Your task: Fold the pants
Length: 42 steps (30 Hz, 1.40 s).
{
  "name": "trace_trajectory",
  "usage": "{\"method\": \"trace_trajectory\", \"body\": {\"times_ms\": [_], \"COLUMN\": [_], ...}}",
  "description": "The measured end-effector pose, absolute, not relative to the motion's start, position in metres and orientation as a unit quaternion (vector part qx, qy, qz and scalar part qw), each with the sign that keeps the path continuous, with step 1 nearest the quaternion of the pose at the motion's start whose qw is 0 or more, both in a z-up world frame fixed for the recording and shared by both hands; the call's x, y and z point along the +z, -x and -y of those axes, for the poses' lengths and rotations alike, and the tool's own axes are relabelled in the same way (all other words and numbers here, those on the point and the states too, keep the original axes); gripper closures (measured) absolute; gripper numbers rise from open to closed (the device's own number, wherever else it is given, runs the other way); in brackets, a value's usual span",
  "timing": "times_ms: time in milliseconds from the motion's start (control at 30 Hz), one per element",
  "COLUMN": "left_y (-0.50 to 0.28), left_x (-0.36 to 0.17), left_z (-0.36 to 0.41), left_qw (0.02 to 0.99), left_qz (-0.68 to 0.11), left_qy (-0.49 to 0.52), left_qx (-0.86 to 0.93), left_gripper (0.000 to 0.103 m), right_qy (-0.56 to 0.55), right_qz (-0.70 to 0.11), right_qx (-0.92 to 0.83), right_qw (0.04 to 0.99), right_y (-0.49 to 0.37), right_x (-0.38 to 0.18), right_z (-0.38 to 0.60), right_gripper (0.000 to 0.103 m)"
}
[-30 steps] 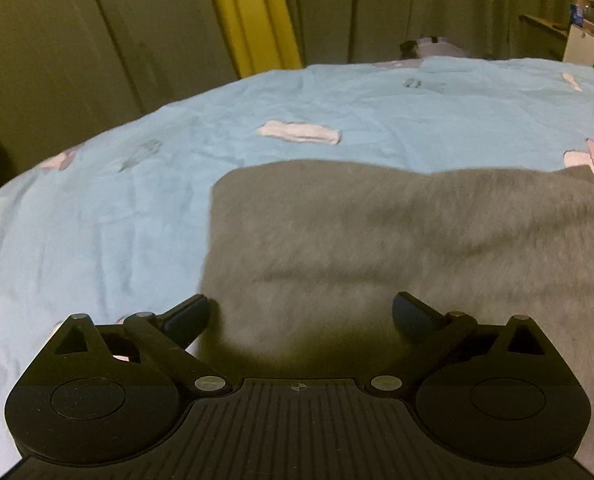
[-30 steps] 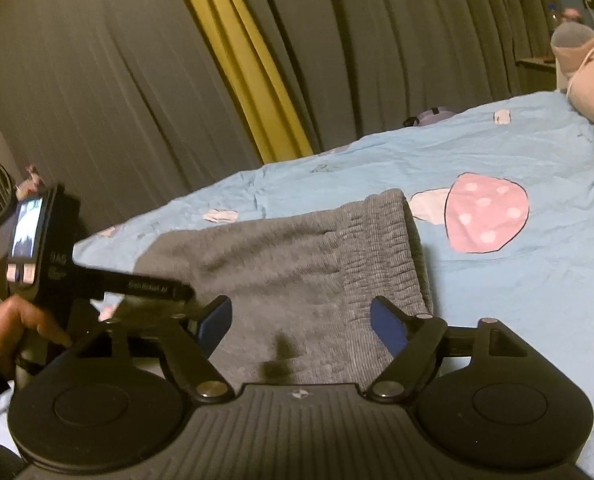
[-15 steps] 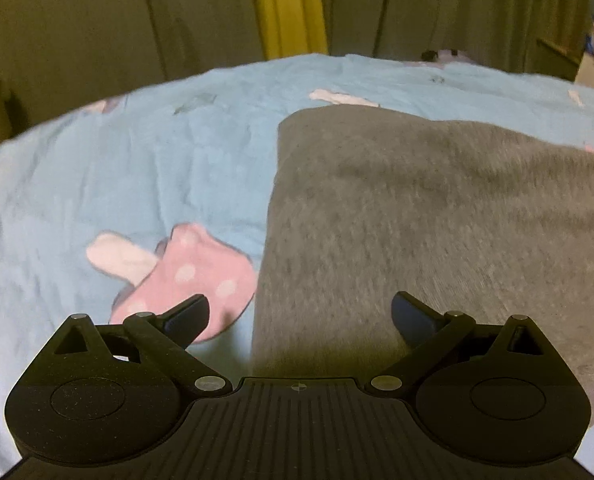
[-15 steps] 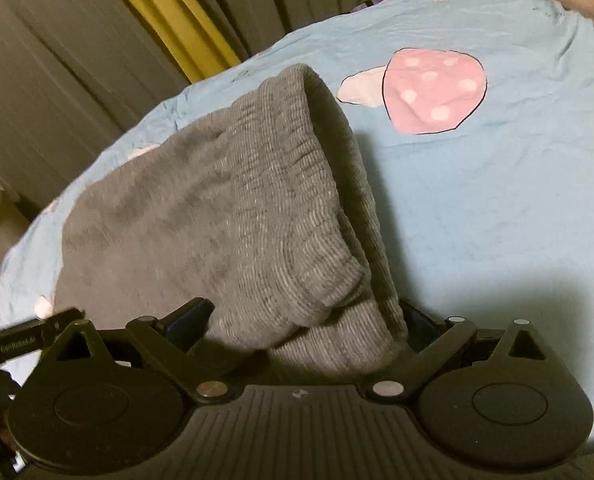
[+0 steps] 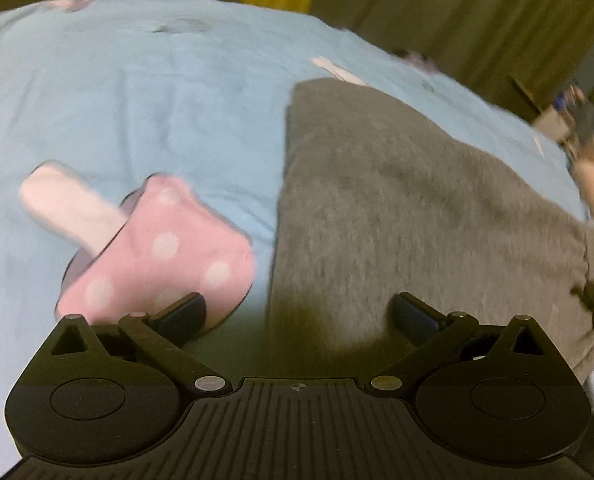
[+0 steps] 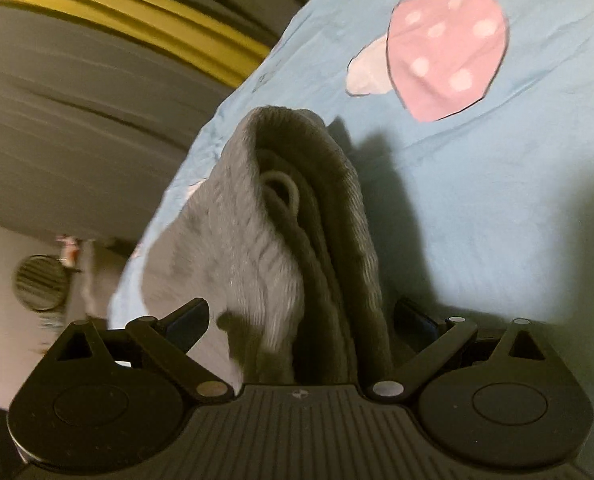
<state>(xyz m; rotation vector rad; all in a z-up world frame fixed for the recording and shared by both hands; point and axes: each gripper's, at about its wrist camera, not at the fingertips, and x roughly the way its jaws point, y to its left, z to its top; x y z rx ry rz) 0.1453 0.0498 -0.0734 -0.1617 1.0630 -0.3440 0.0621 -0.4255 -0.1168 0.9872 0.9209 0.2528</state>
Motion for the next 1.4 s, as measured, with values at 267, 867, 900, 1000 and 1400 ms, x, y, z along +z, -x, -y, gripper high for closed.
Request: {"method": "trace_trajectory", "body": {"times_ms": [267,867,900,1000,1400], "left_y": [-0.170,-0.170,-0.175,-0.196,-0.141], "left_x": [-0.077,-0.012,-0.006,0.001,-0.034], "left_z": [-0.002,0.008,0.008,0.019,0.034], "left_qw": [0.831,0.882,0.886,0.898,0.905], "left_qz": [-0.503,-0.410,-0.401,-0.384,-0.413], "left_qy": [0.011,0.060,0.072,0.086,-0.017], "left_qx": [-0.237,-0.225,-0.221,-0.199,-0.098], "left_gripper": [0.000,0.081,0.081,0.067,0.007], "right_qy": [-0.418,-0.330,-0.317,-0.293,-0.130], "right_qz": [-0.440,-0.347,-0.340,-0.322,-0.316], "right_qx": [0.167,0.137,0.129,0.107,-0.051], "right_qw": [0.777,0.867,0.876,0.894,0.938], "right_y": [-0.090,-0.092,-0.097,-0.113,-0.083], "right_x": [-0.115,-0.033,-0.026,-0.012,-0.038], "right_z": [0.416,0.391,0.391,0.397,0.372], "right_gripper": [0.008,0.052,0.052,0.049,0.004]}}
